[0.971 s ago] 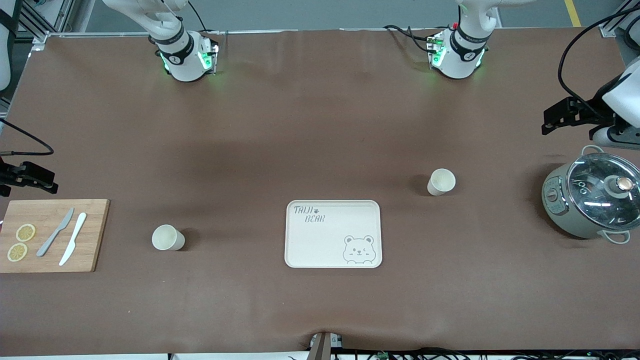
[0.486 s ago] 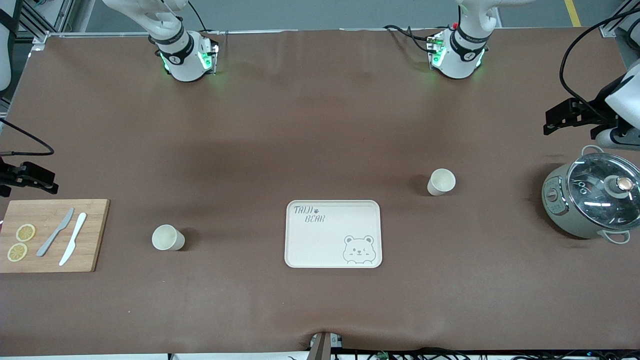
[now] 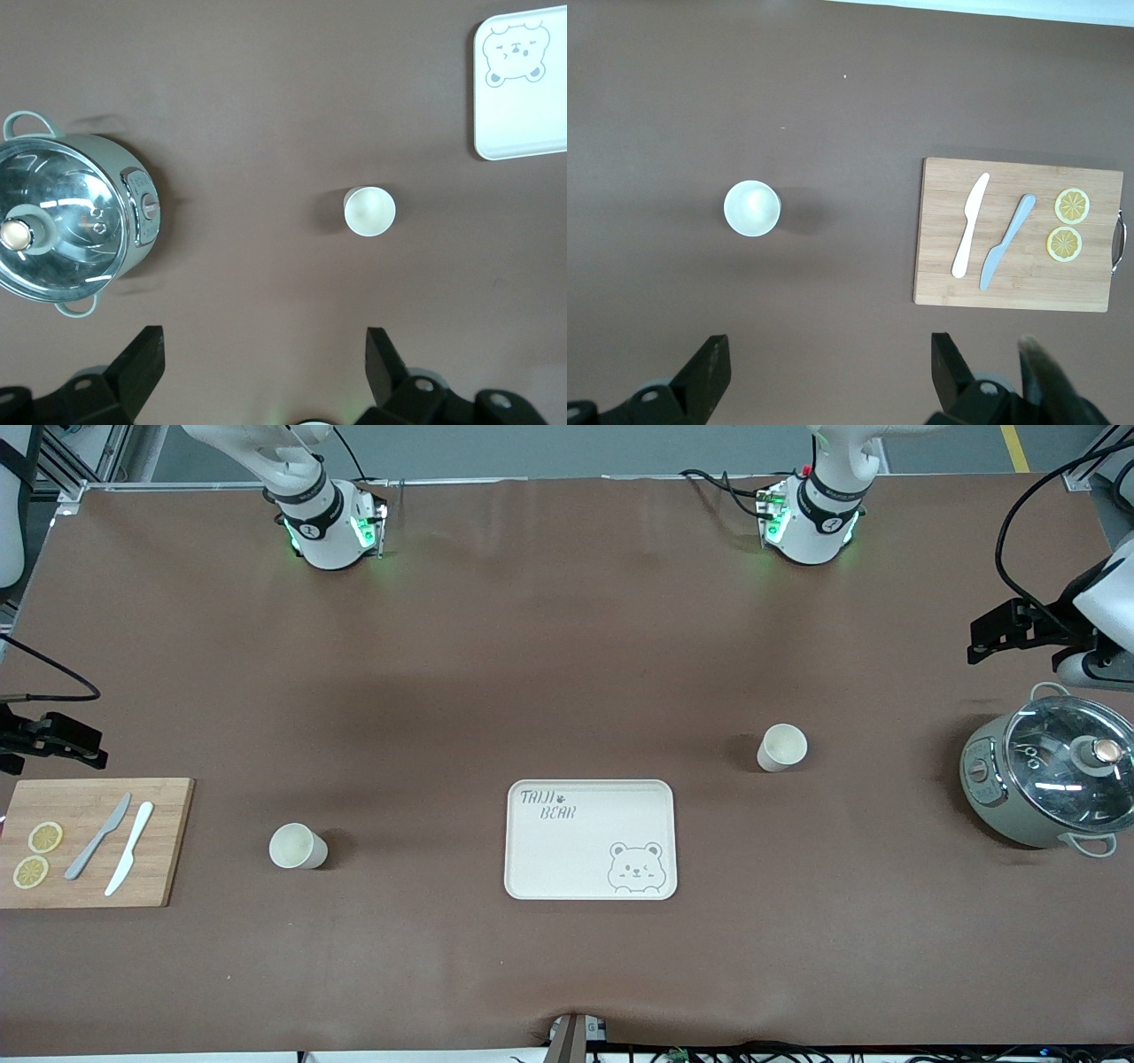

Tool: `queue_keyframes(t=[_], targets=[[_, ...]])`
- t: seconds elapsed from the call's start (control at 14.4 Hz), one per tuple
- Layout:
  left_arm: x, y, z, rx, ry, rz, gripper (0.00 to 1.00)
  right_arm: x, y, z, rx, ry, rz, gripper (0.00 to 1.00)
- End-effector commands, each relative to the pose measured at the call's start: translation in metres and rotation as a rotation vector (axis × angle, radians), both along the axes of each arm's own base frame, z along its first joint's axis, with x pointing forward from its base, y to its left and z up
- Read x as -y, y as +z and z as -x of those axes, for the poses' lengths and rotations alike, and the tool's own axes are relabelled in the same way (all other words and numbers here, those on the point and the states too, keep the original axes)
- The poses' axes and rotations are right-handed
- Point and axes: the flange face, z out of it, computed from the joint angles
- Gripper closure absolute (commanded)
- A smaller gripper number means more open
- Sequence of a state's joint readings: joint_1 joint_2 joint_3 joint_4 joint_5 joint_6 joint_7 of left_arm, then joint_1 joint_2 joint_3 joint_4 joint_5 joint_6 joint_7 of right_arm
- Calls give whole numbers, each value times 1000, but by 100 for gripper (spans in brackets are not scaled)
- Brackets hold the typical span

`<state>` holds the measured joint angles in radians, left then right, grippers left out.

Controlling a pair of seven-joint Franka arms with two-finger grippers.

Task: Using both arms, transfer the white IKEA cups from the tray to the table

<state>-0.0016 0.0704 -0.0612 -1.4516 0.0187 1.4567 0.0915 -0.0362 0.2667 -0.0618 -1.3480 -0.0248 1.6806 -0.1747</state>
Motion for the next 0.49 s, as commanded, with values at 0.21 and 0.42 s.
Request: queue_keyframes(t=[0.21,0.42], targets=[[-3,7,3,9,-21,-14,0,-8,-3,-1,2,9,0,0],[-4,6,1,13,-20,-13,0,-7,-2,-2,11,0,-1,0]])
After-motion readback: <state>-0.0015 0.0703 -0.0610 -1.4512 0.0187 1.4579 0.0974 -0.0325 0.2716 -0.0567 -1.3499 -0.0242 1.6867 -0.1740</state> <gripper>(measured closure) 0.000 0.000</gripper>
